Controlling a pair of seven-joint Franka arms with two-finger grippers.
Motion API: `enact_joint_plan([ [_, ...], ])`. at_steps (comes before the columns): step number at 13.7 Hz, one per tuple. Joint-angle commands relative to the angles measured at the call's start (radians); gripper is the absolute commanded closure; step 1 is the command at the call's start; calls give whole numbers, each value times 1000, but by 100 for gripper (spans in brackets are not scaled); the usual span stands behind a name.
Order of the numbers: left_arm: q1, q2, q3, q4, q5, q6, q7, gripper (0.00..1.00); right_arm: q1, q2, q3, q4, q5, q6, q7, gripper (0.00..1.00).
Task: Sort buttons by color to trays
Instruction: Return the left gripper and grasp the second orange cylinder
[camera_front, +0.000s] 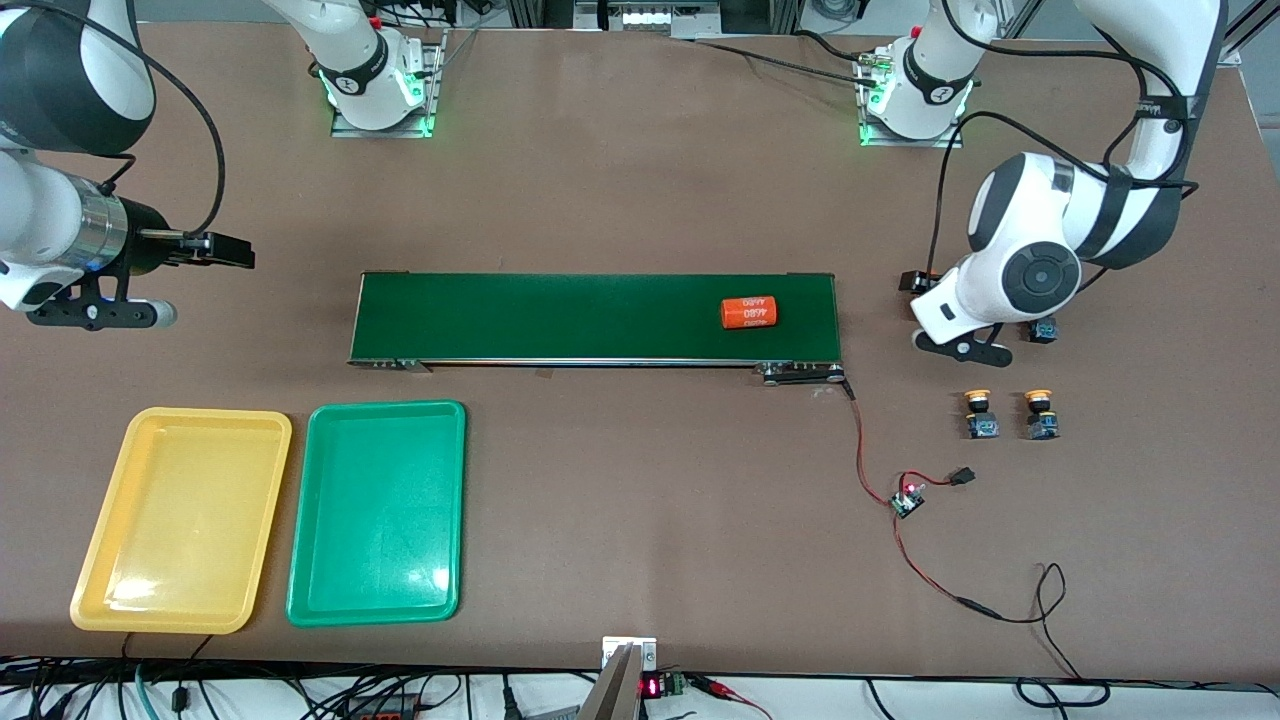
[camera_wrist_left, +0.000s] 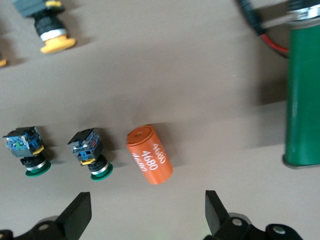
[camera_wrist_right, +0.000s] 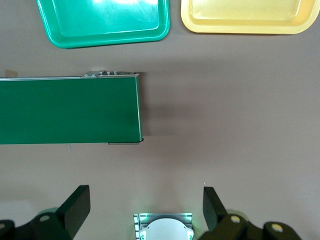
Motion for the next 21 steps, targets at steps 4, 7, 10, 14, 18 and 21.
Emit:
enact_joint_plan([
  [4,35,-56,20,-231,-1,289,-29,0,-7,-6,1,-4,15,-7,-18,0],
  [7,35,-54,37,-352,-3,470,-33,0,-8,-6,1,-4,15,-7,-18,0],
  [10,35,-37,48,-440,-1,612,-80,0,-8,-4,1,-4,15,-7,-18,0],
  [14,35,-17,48,-446,-1,629,-99,55,-8,-4,1,-4,15,-8,-18,0],
  [18,35,-26,48,-428,-1,589,-95,88,-7,0,1,-2,15,-7,-18,0],
  [21,35,-52,47,-342,-1,475,-94,92,-7,0,1,-2,15,-5,-18,0],
])
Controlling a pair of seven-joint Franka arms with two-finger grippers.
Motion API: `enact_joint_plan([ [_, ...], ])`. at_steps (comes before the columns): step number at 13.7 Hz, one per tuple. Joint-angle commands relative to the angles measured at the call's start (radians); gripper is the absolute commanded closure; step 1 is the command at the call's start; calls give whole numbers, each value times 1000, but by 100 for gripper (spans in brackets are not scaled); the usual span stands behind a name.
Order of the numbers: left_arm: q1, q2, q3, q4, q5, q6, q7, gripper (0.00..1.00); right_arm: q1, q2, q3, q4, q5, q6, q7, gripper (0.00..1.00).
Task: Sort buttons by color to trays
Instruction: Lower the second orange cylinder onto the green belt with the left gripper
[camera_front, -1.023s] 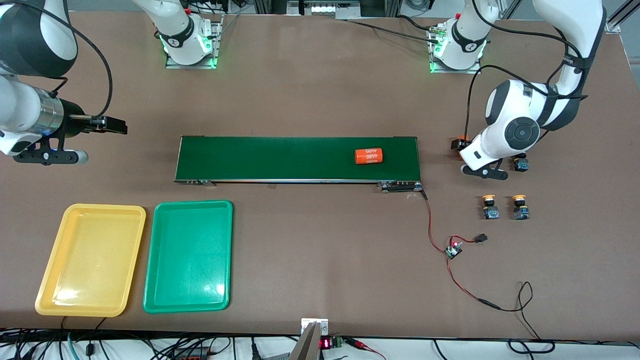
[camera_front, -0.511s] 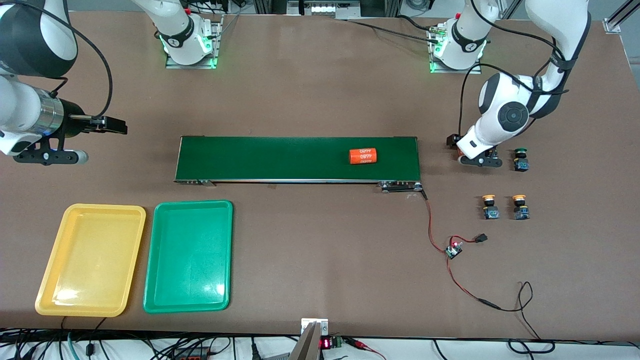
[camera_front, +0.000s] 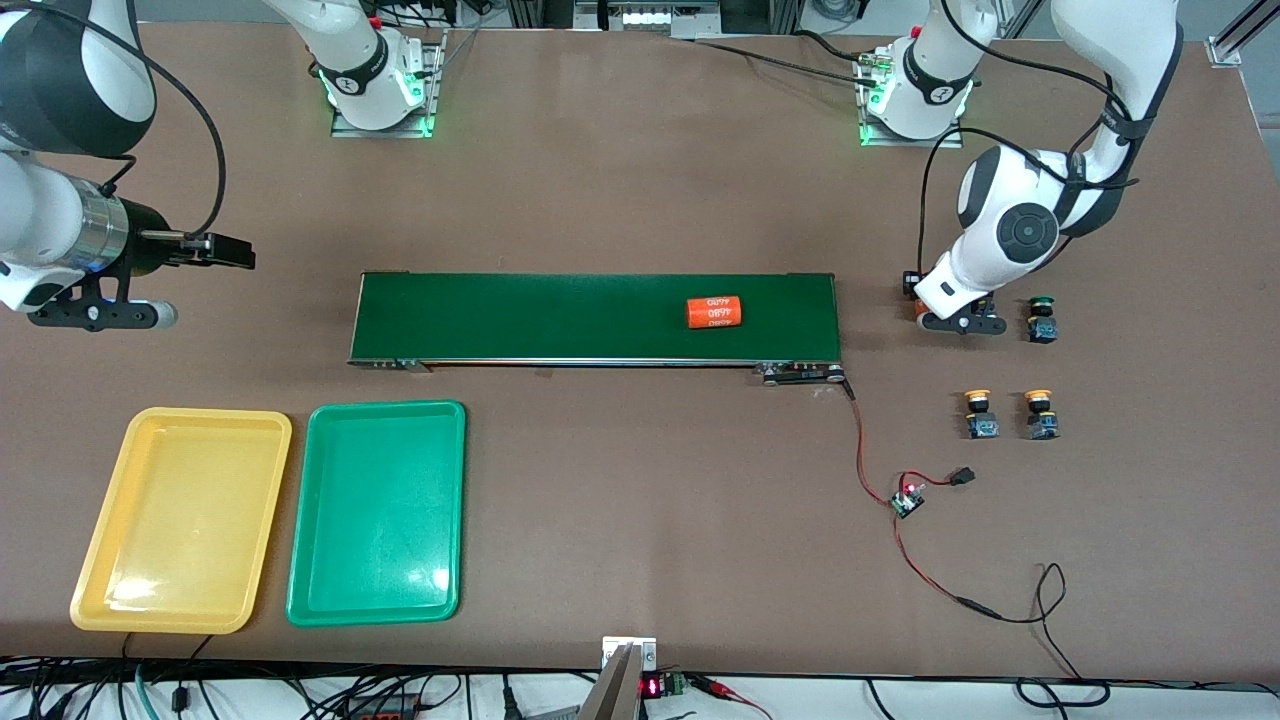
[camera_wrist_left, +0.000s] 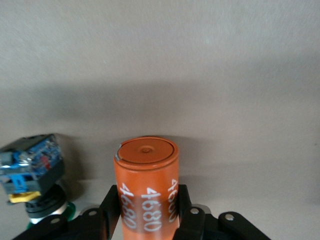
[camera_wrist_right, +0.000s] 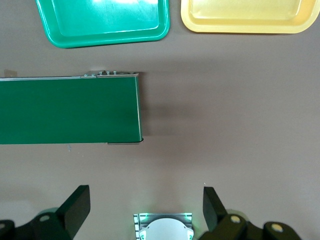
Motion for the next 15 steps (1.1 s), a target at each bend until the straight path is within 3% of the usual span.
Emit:
enact_joint_plan([
  [1,0,-40,-5,113,0,-193,5,92,-6,-2,1,-2,15,-7,-18,0],
  [8,-2,-37,-136,403,0,-479,106,90,-8,-2,-2,-4,15,-8,-19,0],
  [11,-5,-25,-188,434,-1,-476,393,86,-9,-2,-2,-2,15,-8,-29,0],
  [15,-14,1,-289,434,12,-453,673,89,-17,-2,-3,-4,15,-10,-35,0],
])
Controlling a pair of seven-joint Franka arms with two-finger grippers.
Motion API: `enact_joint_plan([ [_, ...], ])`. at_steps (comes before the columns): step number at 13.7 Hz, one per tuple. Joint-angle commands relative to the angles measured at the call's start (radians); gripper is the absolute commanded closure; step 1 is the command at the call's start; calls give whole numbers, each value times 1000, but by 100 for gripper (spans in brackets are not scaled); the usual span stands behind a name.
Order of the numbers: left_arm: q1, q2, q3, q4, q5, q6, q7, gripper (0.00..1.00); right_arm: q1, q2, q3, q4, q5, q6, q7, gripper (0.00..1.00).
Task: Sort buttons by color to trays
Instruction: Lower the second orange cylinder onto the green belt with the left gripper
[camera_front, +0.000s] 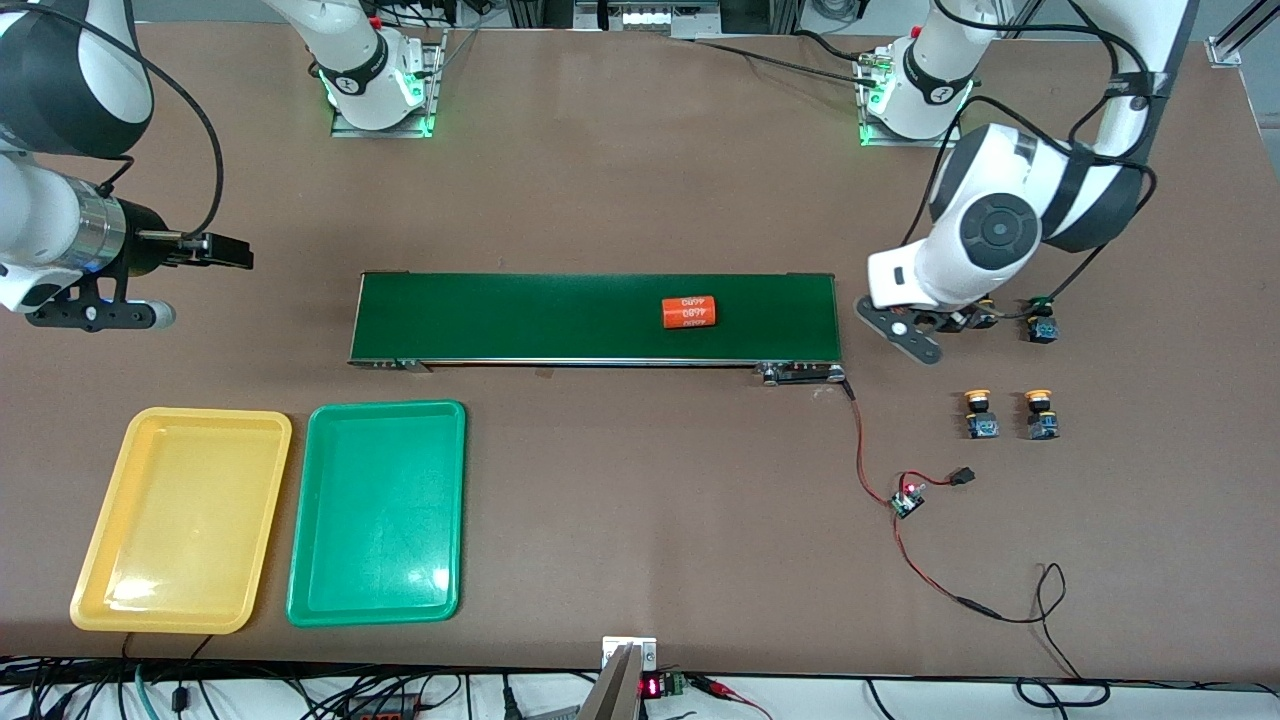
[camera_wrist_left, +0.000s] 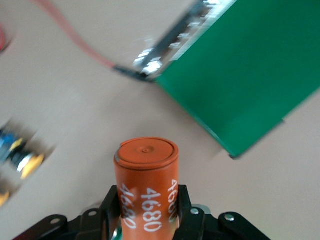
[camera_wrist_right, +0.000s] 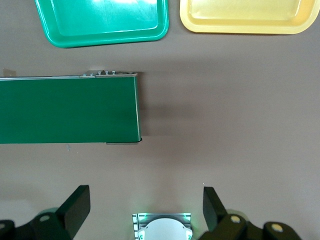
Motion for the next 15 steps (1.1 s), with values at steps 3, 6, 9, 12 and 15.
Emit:
enact_joint_plan([
  [3,-11,58,-94,15,12,98,255,91,-11,-3,1,-4,15,-8,-22,0],
  [6,-38,100,-97,9,16,213,430,93,-11,-3,-1,-2,15,-10,-22,0],
  [9,-45,135,-97,-10,16,270,533,94,-12,-3,-1,-4,15,-10,-22,0],
  [12,-66,163,-97,-17,16,274,532,93,-12,-3,-1,-4,15,-10,-22,0],
  [15,-68,166,-97,-16,13,273,519,22,-12,-3,-1,-4,15,-10,-22,0],
])
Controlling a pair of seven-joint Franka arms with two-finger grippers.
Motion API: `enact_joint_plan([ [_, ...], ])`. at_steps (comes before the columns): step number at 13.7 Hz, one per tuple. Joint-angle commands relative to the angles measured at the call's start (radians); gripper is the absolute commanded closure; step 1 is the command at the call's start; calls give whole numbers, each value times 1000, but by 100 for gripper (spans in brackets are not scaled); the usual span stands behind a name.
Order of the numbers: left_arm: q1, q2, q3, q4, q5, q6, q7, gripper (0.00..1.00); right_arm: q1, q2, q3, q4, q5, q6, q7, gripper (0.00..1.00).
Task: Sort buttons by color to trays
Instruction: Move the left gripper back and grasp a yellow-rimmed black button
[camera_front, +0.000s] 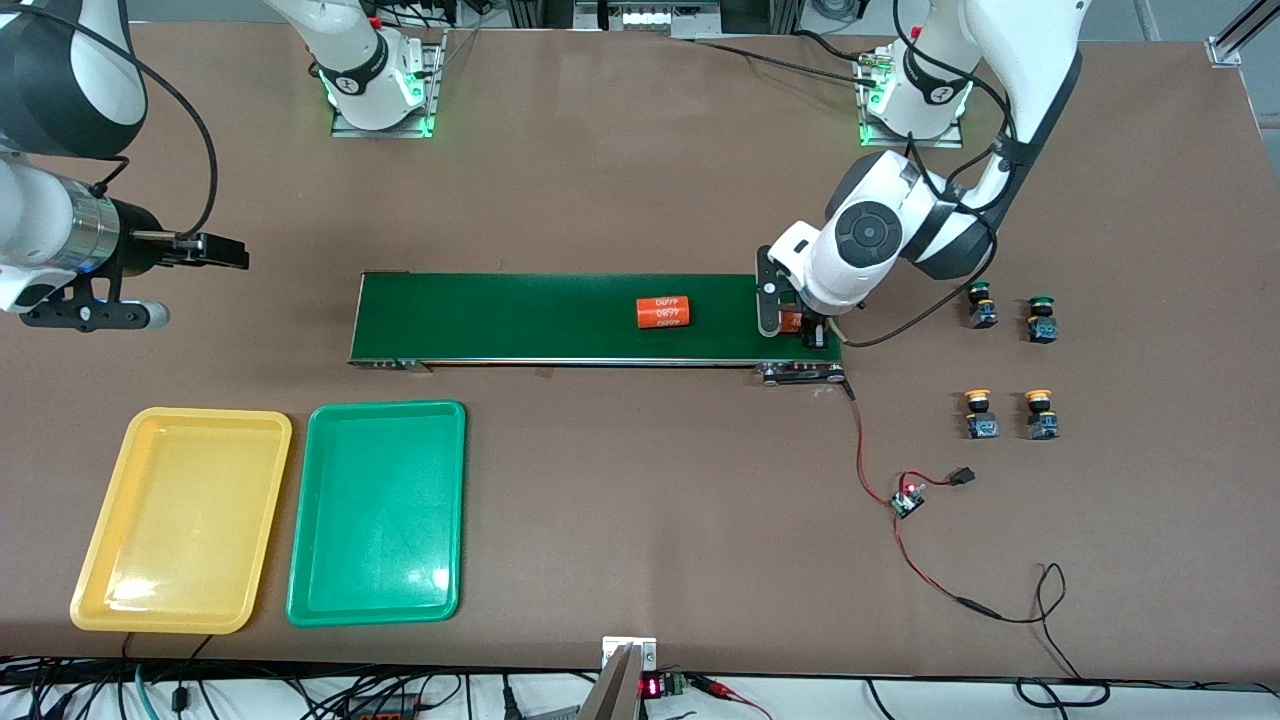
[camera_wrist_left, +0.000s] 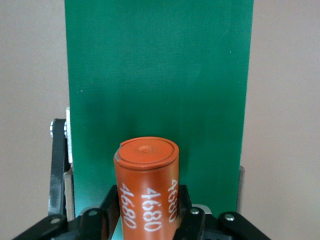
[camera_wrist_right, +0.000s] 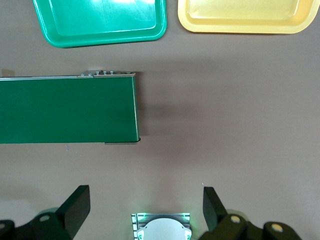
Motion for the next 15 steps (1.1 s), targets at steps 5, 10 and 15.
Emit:
enact_joint_plan([
  [5,0,-19,0,-7,10,-9,1,0,-7,-3,0,-4,15,-11,-16,0],
  [10,26,-117,6,50,-5,-220,-172,0,-7,-3,0,-4,15,-11,-16,0],
  [15,34,-143,106,117,-5,-313,-540,0,-7,-3,0,-4,15,-11,-18,0],
])
